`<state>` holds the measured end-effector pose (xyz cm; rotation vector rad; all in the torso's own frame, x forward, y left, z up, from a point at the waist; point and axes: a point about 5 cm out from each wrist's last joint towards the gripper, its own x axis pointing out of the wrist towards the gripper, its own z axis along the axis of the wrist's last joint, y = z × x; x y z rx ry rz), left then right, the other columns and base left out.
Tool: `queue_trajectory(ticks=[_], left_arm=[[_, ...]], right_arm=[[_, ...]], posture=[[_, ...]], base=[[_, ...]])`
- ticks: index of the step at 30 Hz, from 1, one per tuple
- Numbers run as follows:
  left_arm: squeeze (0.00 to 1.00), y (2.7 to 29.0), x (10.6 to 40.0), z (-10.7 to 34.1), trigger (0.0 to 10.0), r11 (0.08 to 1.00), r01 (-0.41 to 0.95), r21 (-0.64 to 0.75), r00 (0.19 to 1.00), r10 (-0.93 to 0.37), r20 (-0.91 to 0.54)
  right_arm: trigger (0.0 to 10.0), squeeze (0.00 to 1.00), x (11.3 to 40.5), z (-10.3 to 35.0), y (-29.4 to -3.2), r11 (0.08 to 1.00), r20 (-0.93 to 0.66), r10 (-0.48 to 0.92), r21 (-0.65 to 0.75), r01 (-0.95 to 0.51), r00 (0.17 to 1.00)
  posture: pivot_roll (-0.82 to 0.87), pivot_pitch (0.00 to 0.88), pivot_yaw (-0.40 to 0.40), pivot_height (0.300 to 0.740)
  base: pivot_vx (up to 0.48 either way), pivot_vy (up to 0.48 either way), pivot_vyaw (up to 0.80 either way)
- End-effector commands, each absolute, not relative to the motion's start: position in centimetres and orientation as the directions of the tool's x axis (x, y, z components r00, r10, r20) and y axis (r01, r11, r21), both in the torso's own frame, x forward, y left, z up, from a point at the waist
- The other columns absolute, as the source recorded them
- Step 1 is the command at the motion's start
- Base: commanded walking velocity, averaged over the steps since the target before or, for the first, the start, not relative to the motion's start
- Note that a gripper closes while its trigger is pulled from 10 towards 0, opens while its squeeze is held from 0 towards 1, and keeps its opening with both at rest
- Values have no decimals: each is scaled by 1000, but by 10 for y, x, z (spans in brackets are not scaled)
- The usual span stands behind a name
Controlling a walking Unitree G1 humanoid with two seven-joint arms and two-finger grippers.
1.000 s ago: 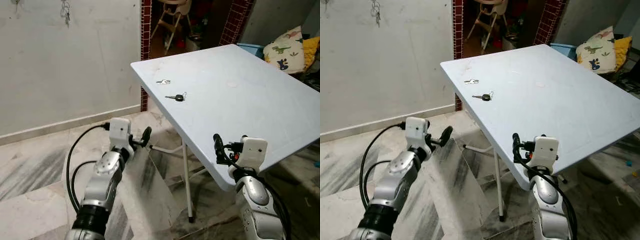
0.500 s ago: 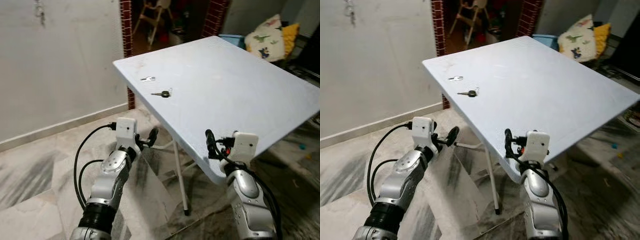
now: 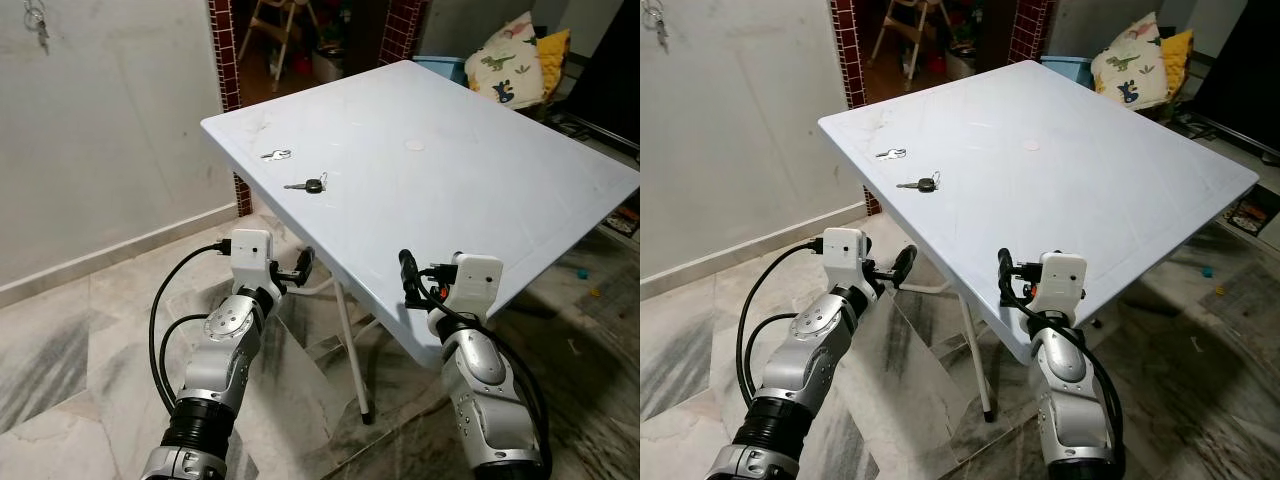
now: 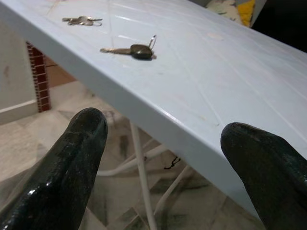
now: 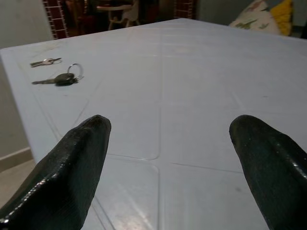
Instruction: Hang keys on a hook
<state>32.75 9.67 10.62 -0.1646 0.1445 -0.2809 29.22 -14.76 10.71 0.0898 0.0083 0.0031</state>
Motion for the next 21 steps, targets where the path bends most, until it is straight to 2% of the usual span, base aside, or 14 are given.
queue_trajectory(ticks=[1, 3, 8, 21], left_arm=[[0, 97, 330, 109, 10000, 947, 263, -182, 950, -287, -120], [0, 97, 330, 110, 10000, 948, 263, -180, 951, -286, -118], [0, 99, 331, 111, 10000, 947, 268, -175, 949, -291, -119], [0, 106, 333, 115, 10000, 947, 275, -166, 948, -296, -120]], right_arm=[[10000, 0, 293, 113, -148, 996, 13, 4, 92, -5, 1000], [10000, 0, 293, 114, -147, 995, 19, 6, 98, -8, 1000], [10000, 0, 292, 115, -147, 995, 24, 8, 99, -11, 1000], [10000, 0, 290, 113, -152, 995, 20, -11, 96, 9, 1000]], posture=[[76, 0, -48, 740], [78, 0, -50, 740], [81, 0, -51, 740], [92, 0, -36, 740]], base=[[0, 0, -800], [0, 0, -684], [0, 49, 0], [0, 457, 0]])
